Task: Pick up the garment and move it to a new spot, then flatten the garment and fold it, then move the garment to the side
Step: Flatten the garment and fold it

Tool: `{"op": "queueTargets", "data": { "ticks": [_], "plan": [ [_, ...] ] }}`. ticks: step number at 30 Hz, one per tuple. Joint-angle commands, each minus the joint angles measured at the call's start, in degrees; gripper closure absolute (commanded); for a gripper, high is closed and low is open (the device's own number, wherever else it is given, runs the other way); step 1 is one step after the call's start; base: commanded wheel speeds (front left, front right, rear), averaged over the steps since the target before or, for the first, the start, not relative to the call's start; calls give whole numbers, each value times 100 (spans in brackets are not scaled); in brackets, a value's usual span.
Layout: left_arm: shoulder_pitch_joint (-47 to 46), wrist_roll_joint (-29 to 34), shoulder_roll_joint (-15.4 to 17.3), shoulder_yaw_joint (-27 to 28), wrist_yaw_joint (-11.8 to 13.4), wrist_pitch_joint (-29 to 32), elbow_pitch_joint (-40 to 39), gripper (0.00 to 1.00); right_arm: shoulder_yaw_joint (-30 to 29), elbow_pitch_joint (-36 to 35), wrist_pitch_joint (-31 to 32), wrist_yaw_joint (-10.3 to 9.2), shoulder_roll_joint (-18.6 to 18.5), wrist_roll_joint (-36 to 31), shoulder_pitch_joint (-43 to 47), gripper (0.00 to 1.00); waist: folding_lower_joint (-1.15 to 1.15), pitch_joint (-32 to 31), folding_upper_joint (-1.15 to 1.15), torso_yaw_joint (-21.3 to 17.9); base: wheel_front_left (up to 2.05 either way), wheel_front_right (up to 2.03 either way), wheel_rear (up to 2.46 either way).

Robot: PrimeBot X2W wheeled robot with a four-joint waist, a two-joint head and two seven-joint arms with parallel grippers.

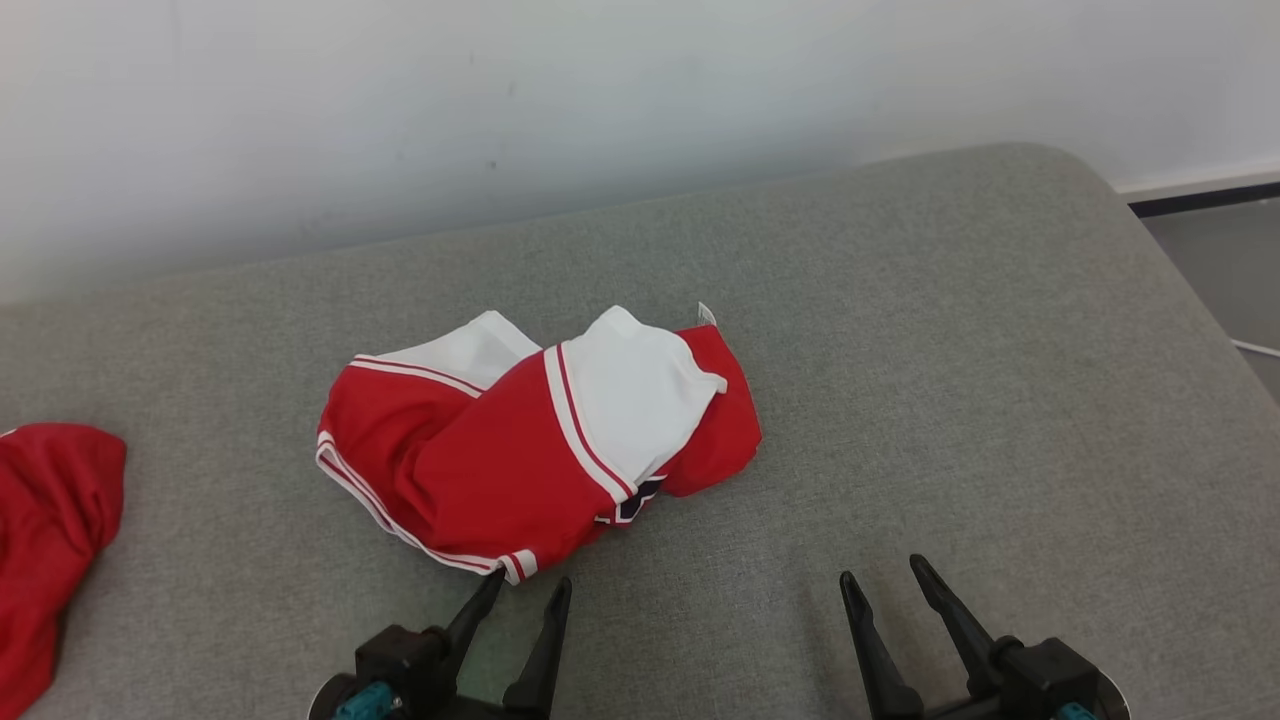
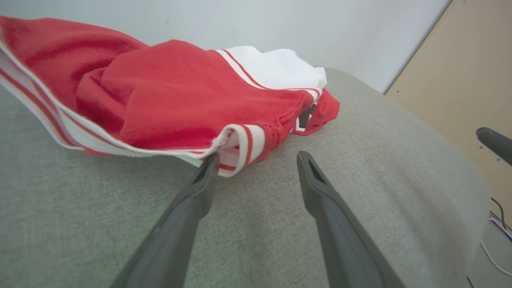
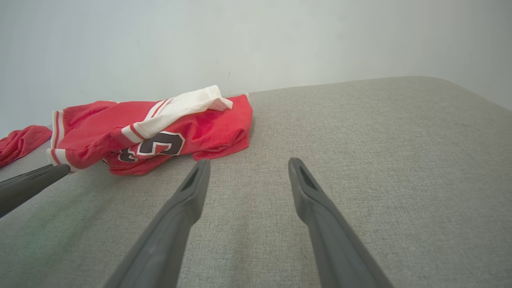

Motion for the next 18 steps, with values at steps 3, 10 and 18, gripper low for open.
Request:
{"op": "queueTargets", "data": {
  "ticks": [3,10,18],
  "plan": [
    [-280,-245,9,-76,-21,-22,148,0,52,11,-3,-6,38,-54,-128,0,-1,156,-1,-101,0,0,0],
    [-551,-475,8,-47,1,-22,69,0,102,73,-4,-6,112,2,-182,0,-1,107,-1,-240,0,0,0],
    [-665,-747,5,-99,-149,-22,-202,100,111,116,-4,-6,131,34,-71,0,-1,-141,-1,-417,0,0,0]
  ]
}}
